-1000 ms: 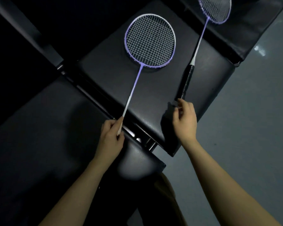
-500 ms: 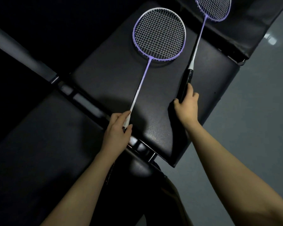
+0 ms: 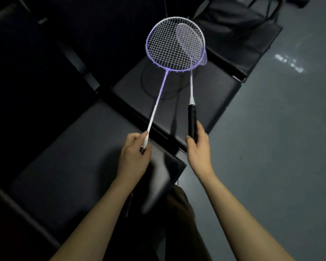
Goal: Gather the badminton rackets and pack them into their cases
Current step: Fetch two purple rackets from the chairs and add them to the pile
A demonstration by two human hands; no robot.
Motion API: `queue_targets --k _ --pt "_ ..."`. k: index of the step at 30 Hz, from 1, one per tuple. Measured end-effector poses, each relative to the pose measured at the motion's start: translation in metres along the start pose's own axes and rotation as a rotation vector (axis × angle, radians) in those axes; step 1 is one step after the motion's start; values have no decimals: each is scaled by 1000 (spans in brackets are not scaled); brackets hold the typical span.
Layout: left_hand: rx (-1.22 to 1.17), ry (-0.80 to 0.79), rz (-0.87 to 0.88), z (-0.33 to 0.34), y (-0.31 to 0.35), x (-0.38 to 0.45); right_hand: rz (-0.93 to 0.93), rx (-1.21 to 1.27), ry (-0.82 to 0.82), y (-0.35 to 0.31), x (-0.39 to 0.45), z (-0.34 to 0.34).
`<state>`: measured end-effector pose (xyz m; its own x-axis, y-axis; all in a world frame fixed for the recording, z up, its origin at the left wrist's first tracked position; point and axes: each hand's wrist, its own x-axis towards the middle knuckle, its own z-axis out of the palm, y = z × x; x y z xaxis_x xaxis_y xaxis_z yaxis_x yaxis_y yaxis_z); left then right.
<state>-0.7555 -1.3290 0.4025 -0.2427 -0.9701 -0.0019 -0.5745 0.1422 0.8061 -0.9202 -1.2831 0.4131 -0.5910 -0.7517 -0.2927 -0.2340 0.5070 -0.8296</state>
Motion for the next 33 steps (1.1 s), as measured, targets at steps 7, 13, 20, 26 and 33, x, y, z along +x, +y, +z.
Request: queue_targets --k 7,13,20,26,33 --pt "20 53 80 -142 65 -123 -180 -60 40 -70 -194 -19" --pt "53 154 166 -229 97 -224 -421 -162 154 -105 -311 -34" --pt "47 367 162 -271 117 -333 -627 -283 127 -101 -400 -41" --pt "75 550 74 -298 122 -444 -853 -283 -14 -74 -488 -49" --pt "109 681 -77 -352 100 -569 -997 -249 -257 -66 -582 -15"
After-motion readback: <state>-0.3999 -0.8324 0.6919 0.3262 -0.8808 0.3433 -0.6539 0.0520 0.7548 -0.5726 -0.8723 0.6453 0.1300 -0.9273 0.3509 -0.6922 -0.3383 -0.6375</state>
